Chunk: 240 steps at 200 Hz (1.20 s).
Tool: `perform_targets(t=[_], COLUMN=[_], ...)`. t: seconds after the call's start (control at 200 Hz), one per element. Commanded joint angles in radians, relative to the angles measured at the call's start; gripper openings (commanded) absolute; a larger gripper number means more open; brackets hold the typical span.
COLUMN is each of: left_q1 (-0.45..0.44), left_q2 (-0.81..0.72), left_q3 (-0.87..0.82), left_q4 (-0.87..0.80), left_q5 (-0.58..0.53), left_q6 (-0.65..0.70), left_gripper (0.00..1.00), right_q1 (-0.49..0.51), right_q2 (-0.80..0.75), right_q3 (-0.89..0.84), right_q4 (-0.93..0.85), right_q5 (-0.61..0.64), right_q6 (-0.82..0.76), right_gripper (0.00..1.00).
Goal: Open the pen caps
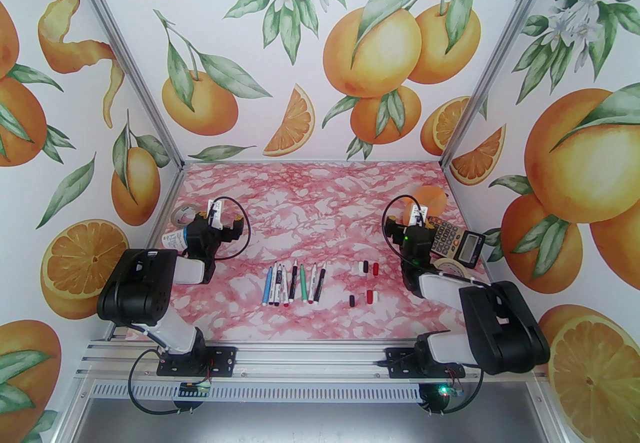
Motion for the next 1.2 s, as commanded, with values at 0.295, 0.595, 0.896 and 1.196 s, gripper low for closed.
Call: perform_targets(t=[0.295, 0.595, 0.896, 1.196], left_q1=[0.003, 0.002, 0.003, 0.003], left_q2=[-0.008, -0.007, -0.007, -0.008], left_q3=[0.01, 0.011, 0.01, 0.01], left_q4=[-0.002, -0.003, -0.002, -0.003], left_q5=[0.016, 0.017, 0.015, 0.016], left_q6=[-0.01, -0.009, -0.01, -0.009], left_gripper=[1.0, 1.0, 1.0, 1.0], right_q1=[-0.026, -0.027, -0.026, -0.027], right_q2=[0.111, 0.108, 0.117, 0.116], right_q3=[-0.014, -0.056, -0.005, 0.007], right_q4=[0.194, 0.271, 0.191, 0.163], right_q5=[-0.083, -0.388, -0.142, -0.153], right_q6=[-0.004, -0.117, -0.027, -0.03], right_gripper=[1.0, 1.0, 1.0, 1.0])
